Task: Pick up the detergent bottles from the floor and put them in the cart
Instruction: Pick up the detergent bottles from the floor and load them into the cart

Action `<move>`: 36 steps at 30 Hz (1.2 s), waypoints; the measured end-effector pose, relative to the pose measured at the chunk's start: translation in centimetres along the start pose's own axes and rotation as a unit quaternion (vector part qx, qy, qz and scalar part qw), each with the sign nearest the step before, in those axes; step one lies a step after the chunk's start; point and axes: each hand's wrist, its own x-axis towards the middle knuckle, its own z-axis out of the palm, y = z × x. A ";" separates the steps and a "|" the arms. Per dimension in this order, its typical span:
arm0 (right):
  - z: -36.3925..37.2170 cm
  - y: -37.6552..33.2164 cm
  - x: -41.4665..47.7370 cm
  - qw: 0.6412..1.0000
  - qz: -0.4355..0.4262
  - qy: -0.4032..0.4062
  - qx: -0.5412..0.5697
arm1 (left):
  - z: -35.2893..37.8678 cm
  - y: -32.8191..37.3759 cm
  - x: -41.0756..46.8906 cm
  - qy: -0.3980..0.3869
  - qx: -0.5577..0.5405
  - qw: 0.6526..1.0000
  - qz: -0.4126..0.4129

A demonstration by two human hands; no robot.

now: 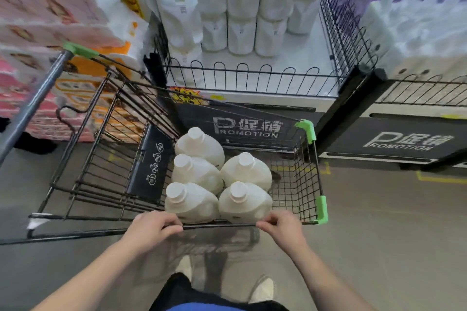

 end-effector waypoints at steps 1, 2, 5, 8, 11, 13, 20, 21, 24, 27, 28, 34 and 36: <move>-0.6 0.7 0.2 1.000 -0.001 0.000 -0.006 | 0.1 0.8 0.1 0.003 -0.004 1.000 -0.002; -1.3 1.6 0.2 1.000 0.000 -0.003 -0.010 | 0.5 1.9 0.2 0.003 -0.007 1.000 -0.004; -3.2 3.9 0.0 1.000 0.001 -0.009 -0.010 | 1.3 4.9 0.7 -0.008 0.003 1.000 -0.007; -4.8 6.0 -0.7 1.000 0.008 0.000 0.001 | 2.2 7.2 1.5 -0.014 0.005 1.000 -0.003; -6.5 8.0 -1.3 1.000 0.021 0.020 0.008 | 2.9 9.6 2.2 -0.021 -0.008 1.000 0.003; -7.9 8.8 -1.6 0.999 0.038 0.016 0.002 | 3.5 11.2 2.9 -0.024 -0.014 1.000 0.015; -12.2 12.9 -2.6 0.997 0.062 0.034 0.019 | 5.2 16.0 5.6 -0.069 -0.041 0.995 0.058; -12.6 13.5 -2.8 0.997 0.065 0.041 0.029 | 5.4 16.8 5.9 -0.073 -0.049 0.994 0.059; -14.1 15.5 -3.3 0.995 0.074 0.048 0.048 | 5.9 19.6 6.2 -0.085 -0.055 0.993 0.065; -15.8 18.1 -3.5 0.995 0.073 0.037 0.051 | 6.5 22.5 6.2 -0.084 -0.055 0.993 0.063; -16.4 19.0 -3.5 0.996 0.070 0.034 0.050 | 6.7 23.5 6.2 -0.083 -0.052 0.993 0.061; -20.1 25.1 -3.6 0.998 0.053 0.013 0.041 | 8.3 29.7 5.6 -0.053 -0.010 0.998 0.045; -21.6 27.3 -3.6 0.999 0.039 0.009 0.028 | 9.0 31.9 5.6 -0.044 0.007 0.998 0.034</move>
